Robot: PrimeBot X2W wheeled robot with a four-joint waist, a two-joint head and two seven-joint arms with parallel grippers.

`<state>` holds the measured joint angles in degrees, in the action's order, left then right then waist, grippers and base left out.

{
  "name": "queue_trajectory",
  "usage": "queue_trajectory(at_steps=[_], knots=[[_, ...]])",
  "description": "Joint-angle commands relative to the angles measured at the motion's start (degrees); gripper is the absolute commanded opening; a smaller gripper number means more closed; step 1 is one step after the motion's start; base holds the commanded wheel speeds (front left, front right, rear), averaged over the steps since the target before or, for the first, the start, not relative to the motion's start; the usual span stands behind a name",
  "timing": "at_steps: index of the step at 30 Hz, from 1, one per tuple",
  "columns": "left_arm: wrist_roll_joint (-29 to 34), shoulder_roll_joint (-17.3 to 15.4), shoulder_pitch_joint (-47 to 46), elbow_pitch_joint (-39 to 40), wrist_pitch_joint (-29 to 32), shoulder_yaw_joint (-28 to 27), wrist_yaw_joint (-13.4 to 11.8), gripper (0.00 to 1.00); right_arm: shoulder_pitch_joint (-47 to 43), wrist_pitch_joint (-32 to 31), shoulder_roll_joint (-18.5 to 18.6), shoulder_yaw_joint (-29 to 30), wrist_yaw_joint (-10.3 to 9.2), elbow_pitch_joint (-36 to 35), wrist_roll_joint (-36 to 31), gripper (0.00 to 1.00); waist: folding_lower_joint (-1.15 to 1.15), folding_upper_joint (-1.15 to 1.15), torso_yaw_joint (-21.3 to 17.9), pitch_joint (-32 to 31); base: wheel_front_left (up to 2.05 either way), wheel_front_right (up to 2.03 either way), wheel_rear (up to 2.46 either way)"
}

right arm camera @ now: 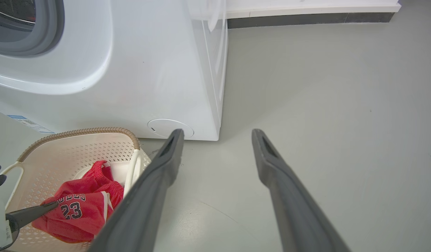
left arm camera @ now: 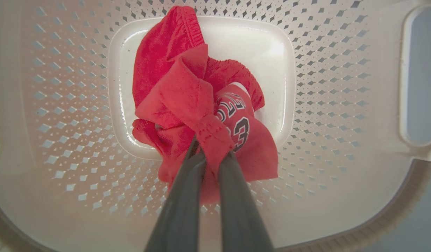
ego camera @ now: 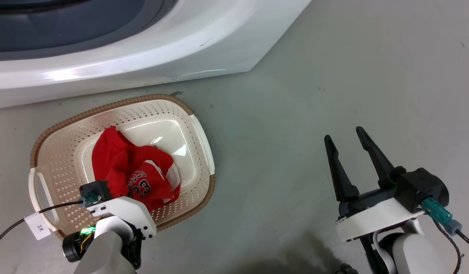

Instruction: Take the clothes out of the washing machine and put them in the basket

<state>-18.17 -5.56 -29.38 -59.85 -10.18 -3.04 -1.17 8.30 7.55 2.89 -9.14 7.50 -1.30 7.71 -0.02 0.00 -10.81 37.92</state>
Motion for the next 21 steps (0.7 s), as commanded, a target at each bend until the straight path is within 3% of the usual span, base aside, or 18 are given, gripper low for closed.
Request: queue_trajectory(at_steps=[1,7,8,9,10,17,21], knots=[[-0.28,-0.47,-1.55,-2.31,-0.63,-0.26,-0.51,0.0,1.28,0.5,-0.03,-0.35,-0.02,0.64,0.29,1.0,0.02,0.0,-0.29,1.15,0.0,0.0,0.0],[-1.02,-0.48,-3.4,-7.63,-1.3,-0.39,-0.24,0.0,1.57,0.88,-0.02,-0.47,-0.03,1.93,0.26,1.0,0.02,0.0,-0.02,0.4,0.0,0.0,0.0],[-1.17,-0.36,-3.58,-8.35,-1.75,-0.35,0.04,0.24,1.54,0.95,-0.01,-0.35,-0.03,2.27,0.2,1.0,0.02,0.0,0.14,-0.28,0.0,0.0,0.0],[-1.02,-0.23,-3.69,-8.91,-2.16,-0.16,0.11,0.66,1.43,1.01,-0.01,-0.16,-0.02,2.55,0.12,1.0,0.02,0.0,0.34,-1.14,0.0,0.0,0.0],[-0.79,-0.09,-3.61,-9.44,-2.56,0.12,0.37,1.0,1.21,1.03,-0.01,-0.04,-0.02,2.84,-0.01,1.0,0.02,0.0,0.55,-2.15,0.0,0.0,0.0],[0.56,1.11,-1.05,-7.63,-4.98,2.26,2.66,1.0,-1.44,0.22,-0.01,1.3,-0.02,4.0,-0.73,1.0,0.02,0.0,2.2,-12.29,0.0,0.0,0.0],[2.25,1.78,2.62,3.36,-5.06,2.52,3.1,1.0,-3.68,-0.9,-0.01,3.06,-0.03,3.51,-1.26,1.0,0.02,0.0,3.61,-17.64,0.0,0.0,0.0]])
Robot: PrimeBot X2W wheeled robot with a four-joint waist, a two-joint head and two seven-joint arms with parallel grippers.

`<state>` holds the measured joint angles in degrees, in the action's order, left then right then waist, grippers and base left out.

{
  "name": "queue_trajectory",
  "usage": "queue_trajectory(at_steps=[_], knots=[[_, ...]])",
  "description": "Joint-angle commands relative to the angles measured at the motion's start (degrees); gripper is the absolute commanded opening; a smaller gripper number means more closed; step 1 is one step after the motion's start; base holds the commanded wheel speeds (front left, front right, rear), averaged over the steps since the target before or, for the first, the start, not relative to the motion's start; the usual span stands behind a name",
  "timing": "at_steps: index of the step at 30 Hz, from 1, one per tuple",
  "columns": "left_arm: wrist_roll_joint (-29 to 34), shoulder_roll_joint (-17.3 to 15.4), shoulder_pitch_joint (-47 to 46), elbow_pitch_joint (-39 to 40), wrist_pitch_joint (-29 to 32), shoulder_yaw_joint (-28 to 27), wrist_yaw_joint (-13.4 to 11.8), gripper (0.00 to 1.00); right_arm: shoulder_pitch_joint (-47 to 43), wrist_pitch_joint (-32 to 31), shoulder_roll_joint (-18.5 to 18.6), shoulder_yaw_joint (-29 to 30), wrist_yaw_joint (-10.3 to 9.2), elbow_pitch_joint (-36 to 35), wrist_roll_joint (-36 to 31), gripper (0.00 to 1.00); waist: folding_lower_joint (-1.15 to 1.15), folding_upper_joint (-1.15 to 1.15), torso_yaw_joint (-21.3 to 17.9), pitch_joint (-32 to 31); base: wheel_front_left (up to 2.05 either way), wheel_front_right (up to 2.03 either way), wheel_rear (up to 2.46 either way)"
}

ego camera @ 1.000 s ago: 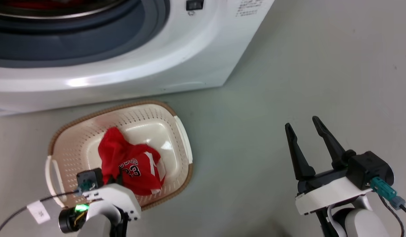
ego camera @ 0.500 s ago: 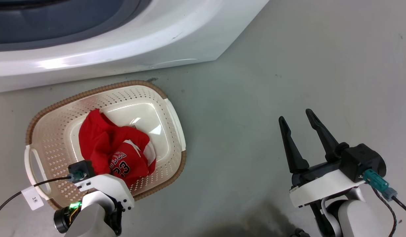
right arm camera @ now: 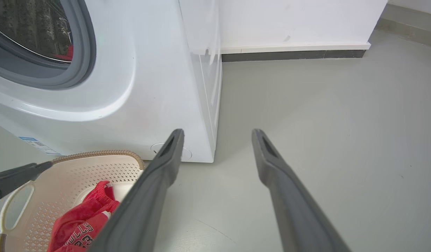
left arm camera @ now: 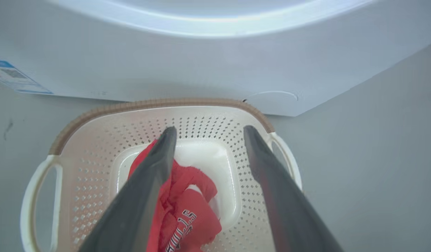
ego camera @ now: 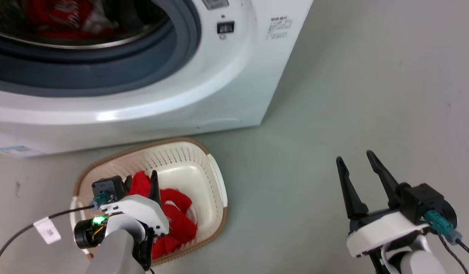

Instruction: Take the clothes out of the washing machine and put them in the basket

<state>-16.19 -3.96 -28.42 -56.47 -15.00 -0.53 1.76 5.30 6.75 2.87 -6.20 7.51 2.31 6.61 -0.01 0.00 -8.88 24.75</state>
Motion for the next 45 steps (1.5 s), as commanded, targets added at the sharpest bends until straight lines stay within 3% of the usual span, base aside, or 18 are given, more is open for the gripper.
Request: queue_trajectory(at_steps=[1,7,10,15,22,34,39,45], knots=[[0.69,0.34,2.82,3.01,-0.19,-0.01,0.08,1.0,-1.36,-0.42,0.02,0.49,-0.03,-0.48,-0.3,1.0,0.01,0.0,1.97,-5.53,0.0,0.0,0.0],[2.42,1.05,8.55,20.67,-0.19,1.92,0.43,1.0,-4.82,-2.52,0.01,2.48,-0.04,-2.43,-0.87,1.0,0.01,0.0,4.04,-10.69,0.0,0.0,0.0],[1.79,1.11,9.89,27.79,-0.2,6.13,-0.35,1.0,-6.18,-3.42,0.02,3.24,-0.03,-3.47,-0.89,1.0,0.01,0.0,5.09,-12.37,0.0,0.0,0.0],[1.33,1.01,8.21,32.49,-0.2,13.32,-2.16,1.0,-8.76,-4.54,0.01,4.3,-0.03,-5.17,-0.81,1.0,0.01,0.0,7.38,-14.17,0.0,0.0,0.0],[2.76,1.08,-2.55,24.33,0.82,18.66,-2.45,1.0,-9.97,-5.66,0.01,3.32,-0.04,-6.89,-1.02,1.0,0.01,0.0,8.56,-13.84,0.0,0.0,0.0],[4.6,0.67,-24.43,2.21,6.82,21.58,-2.25,1.0,-8.89,-5.63,0.01,1.58,-0.04,-7.77,-0.87,1.0,0.01,0.0,7.29,-7.07,0.0,0.0,0.0],[6.35,-2.24,-33.05,-4.68,9.6,22.55,-1.94,1.0,-6.97,-4.66,0.0,0.24,-0.03,-7.0,-0.38,1.0,0.01,0.0,5.09,-2.59,0.0,0.0,0.0],[10.64,-8.28,-44.44,-11.74,14.52,26.23,-0.97,1.0,-3.88,-2.61,-0.01,-1.49,-0.03,-4.75,1.35,1.0,0.01,0.0,0.88,4.24,0.0,0.0,0.0]])
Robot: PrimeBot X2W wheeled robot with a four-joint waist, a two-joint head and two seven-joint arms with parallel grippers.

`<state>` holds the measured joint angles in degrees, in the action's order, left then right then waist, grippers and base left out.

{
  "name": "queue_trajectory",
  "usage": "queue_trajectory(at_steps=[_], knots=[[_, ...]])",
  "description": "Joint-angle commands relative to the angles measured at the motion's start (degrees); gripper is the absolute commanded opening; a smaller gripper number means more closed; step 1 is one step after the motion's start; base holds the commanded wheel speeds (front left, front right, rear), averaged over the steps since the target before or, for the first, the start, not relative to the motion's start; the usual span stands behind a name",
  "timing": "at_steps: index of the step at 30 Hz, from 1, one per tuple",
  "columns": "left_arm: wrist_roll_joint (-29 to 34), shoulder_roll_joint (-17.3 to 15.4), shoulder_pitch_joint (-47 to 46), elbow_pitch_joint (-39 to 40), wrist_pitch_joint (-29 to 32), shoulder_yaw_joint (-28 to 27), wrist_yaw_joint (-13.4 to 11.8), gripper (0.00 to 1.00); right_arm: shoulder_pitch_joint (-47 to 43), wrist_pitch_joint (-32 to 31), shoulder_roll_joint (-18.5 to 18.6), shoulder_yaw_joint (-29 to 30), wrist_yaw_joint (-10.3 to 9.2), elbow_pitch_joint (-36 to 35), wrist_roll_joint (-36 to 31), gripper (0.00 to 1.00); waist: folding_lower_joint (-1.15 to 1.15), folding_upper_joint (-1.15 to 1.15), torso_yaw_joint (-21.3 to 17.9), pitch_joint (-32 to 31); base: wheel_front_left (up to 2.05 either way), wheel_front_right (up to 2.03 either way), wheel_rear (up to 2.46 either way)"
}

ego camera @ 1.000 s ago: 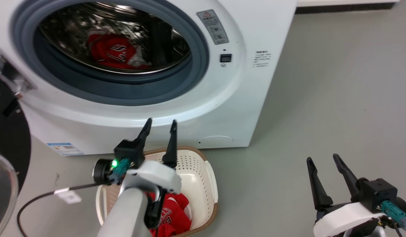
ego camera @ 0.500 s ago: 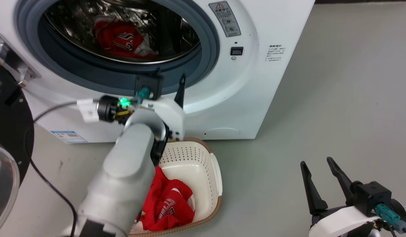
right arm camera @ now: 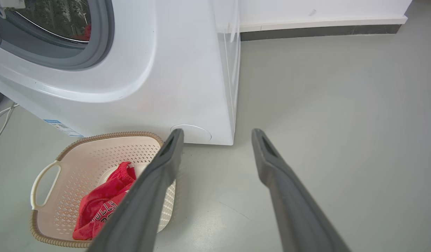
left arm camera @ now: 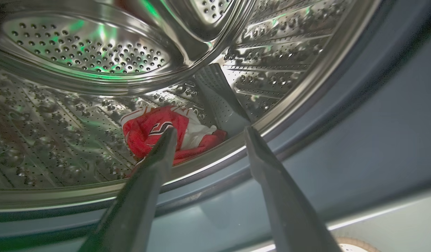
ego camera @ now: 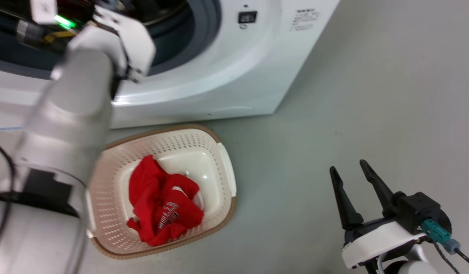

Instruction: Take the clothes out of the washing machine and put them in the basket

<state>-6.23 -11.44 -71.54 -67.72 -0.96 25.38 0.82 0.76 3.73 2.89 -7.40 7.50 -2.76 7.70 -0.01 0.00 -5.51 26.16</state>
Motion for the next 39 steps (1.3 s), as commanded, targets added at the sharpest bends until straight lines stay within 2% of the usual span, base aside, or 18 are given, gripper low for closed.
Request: queue_trajectory(at_steps=[1,6,12,18,23,33,34,36,37,39], knots=[[0.96,-1.49,-2.65,-1.08,1.24,0.63,-0.06,1.0,1.1,0.75,-0.03,-0.57,-0.02,0.69,0.53,1.0,0.01,0.0,-3.13,3.7,0.0,0.0,0.0],[3.35,-7.25,-8.89,-2.96,5.29,2.53,0.38,1.0,2.71,2.55,-0.03,-2.54,-0.02,2.54,2.37,1.0,0.01,0.0,-7.02,7.83,0.0,0.0,0.0],[4.94,-12.35,-14.82,-3.94,10.95,3.77,-0.4,1.0,4.58,5.05,-0.05,-4.52,-0.03,4.99,4.59,1.0,0.01,0.0,-11.19,13.02,0.0,0.0,0.0],[5.31,-16.6,-17.82,-4.63,16.81,4.4,0.38,1.0,5.39,7.03,-0.07,-6.66,-0.03,7.13,6.31,1.0,0.01,0.0,-13.98,15.58,0.0,0.0,0.0],[5.67,-18.95,-19.27,-4.85,21.09,5.01,-0.05,1.0,5.36,8.07,-0.06,-7.91,-0.02,7.9,6.87,1.0,0.01,0.0,-15.23,16.82,0.0,0.0,0.0],[6.1,-20.38,-20.58,-5.2,30.02,6.52,-0.94,1.0,5.09,8.92,-0.05,-8.55,-0.03,8.53,7.52,1.0,0.01,0.0,-15.59,18.31,0.0,0.0,0.0],[6.01,-20.39,-20.55,-5.22,30.93,6.59,-1.35,0.65,5.2,8.86,-0.04,-8.58,-0.03,8.6,7.57,1.0,0.01,0.0,-15.56,18.3,0.0,0.0,0.0],[5.64,-20.41,-20.39,-5.06,32.25,6.53,-1.79,0.08,5.55,8.81,-0.04,-8.69,-0.02,8.73,7.66,1.0,0.01,0.0,-15.54,18.25,0.0,0.0,0.0],[5.54,-20.54,-20.24,-4.98,32.85,6.54,-2.13,0.0,5.72,8.83,-0.04,-8.75,-0.03,8.79,7.69,1.0,0.01,0.0,-15.56,18.21,0.0,0.0,0.0],[5.04,-20.82,-20.08,-4.58,33.54,6.27,-2.53,0.0,5.98,8.84,-0.04,-8.85,-0.03,8.94,7.76,1.0,0.01,0.0,-15.67,18.06,0.0,0.0,0.0]])
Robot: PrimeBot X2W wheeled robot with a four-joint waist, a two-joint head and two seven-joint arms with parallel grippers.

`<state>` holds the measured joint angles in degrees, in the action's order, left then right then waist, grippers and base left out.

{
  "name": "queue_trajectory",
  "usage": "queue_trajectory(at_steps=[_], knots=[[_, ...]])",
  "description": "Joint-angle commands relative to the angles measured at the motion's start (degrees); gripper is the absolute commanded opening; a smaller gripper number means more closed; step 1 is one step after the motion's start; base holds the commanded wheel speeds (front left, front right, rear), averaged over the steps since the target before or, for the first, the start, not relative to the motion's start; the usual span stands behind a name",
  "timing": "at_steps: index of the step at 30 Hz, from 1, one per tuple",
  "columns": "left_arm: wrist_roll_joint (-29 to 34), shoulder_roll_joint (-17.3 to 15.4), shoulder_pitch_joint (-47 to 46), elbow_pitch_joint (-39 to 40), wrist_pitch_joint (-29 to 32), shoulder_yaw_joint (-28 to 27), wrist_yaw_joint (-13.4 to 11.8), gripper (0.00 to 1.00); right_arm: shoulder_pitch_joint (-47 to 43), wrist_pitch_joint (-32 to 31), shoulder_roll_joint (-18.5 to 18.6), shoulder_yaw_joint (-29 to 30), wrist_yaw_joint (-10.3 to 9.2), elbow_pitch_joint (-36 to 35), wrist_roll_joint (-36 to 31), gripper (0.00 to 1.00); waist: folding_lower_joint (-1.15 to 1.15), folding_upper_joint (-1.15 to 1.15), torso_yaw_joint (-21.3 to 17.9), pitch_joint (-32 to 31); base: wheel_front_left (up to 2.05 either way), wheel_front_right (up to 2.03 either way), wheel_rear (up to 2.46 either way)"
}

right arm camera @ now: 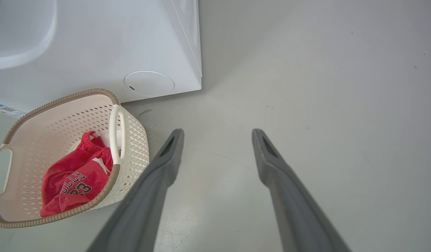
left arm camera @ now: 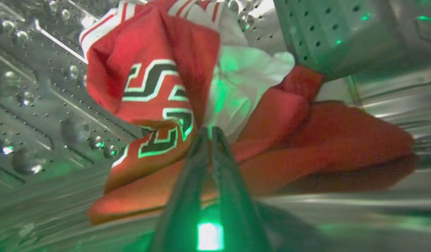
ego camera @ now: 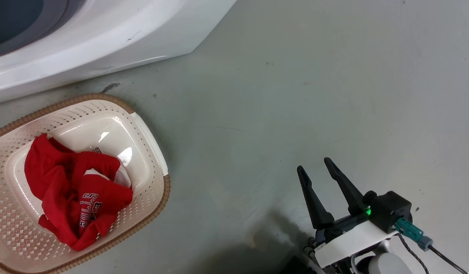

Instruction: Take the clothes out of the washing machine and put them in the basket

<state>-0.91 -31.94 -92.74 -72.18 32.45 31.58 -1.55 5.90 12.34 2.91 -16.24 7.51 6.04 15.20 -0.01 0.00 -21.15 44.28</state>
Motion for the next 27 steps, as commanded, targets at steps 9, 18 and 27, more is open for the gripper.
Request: queue_trajectory(at_steps=[9,18,27], knots=[[-1.96,-3.32,2.57,4.32,-4.69,-1.17,-2.75,0.0,1.3,0.31,-0.05,0.14,-0.03,0.81,0.46,1.0,0.01,0.0,-0.5,-1.09,0.0,0.0,0.0],[-8.65,-2.04,6.83,9.62,-23.16,-6.88,-7.15,0.0,2.88,0.26,-0.05,1.87,-0.03,0.39,-0.18,1.0,0.01,0.0,1.02,-3.04,0.0,0.0,0.0],[-14.4,3.11,12.64,7.35,-36.92,-10.15,-5.61,0.0,2.61,-0.56,-0.05,4.09,-0.03,0.35,-1.0,1.0,0.01,0.0,3.4,-7.55,0.0,0.0,0.0]])
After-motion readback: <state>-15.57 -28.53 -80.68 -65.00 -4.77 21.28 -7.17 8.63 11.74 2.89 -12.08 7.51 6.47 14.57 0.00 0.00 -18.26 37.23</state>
